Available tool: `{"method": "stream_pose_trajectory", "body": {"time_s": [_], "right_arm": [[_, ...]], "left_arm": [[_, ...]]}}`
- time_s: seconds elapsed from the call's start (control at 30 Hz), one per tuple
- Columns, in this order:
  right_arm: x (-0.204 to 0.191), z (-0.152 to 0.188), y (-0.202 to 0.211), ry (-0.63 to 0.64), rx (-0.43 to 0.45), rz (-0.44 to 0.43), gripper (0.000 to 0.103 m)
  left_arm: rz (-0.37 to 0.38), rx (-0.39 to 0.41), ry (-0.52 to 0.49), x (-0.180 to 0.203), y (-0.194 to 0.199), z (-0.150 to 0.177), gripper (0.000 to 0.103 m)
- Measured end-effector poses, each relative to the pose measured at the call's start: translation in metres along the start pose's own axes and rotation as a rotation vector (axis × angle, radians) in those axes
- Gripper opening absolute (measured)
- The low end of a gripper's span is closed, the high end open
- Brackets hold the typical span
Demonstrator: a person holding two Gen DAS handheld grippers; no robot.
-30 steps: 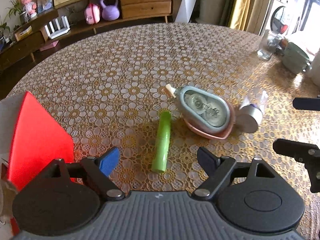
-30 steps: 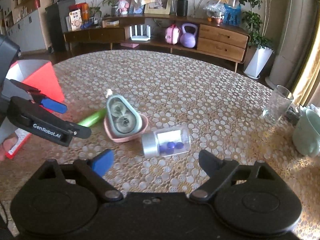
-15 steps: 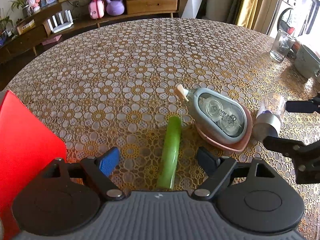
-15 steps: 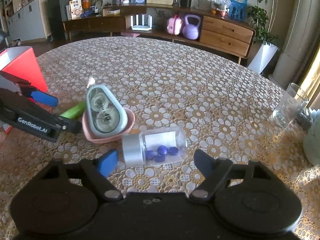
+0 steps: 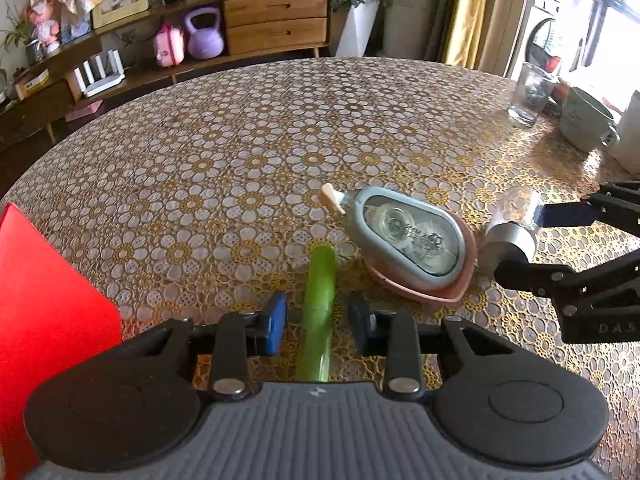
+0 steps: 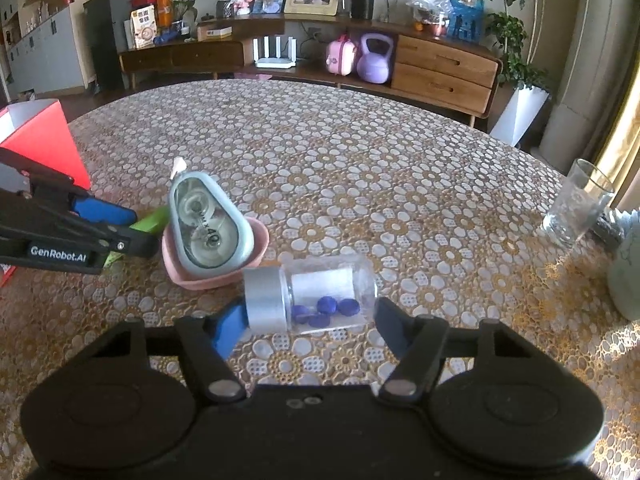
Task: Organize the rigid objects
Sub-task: 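Grasp the green marker with the left tool while the right tool grasps the clear pill bottle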
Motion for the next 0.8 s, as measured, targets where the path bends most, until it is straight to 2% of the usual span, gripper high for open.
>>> {"method": "stream_pose_trajectory", "body": {"time_s": [0.07, 0.1, 0.37, 0.8], "right_arm": [[0.001, 0.0, 0.004, -0.016, 0.007, 0.005, 0.069], [0.001, 0.001, 0.006, -0.023, 0.008, 0.006, 0.069], [-0.002, 0.009, 0.029, -0.066, 0.0, 0.01, 0.068], [-0.023, 0.024, 0.092, -0.133, -0.01, -0.004, 0.068]], "left_arm": [[0.009, 0.012, -0.006, 0.003, 0.004, 0.001, 0.019], [0.01, 0.015, -0.005, 0.003, 0.005, 0.0, 0.017], [0.024, 0.017, 0.011, 0.002, 0.012, 0.002, 0.016], [0.066, 0.034, 0.053, 0.009, 0.063, 0.022, 0.016]]}}
Point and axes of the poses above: each gripper's, at about its wrist camera, not at the fingertips, and y roughly against the way its jaws point, x to its right, z to its underside, the point moved 7 cm from there along -y, roughly the way its jaws point, and after that the axes turned 8 degrees about z, right-handed, at the moved point
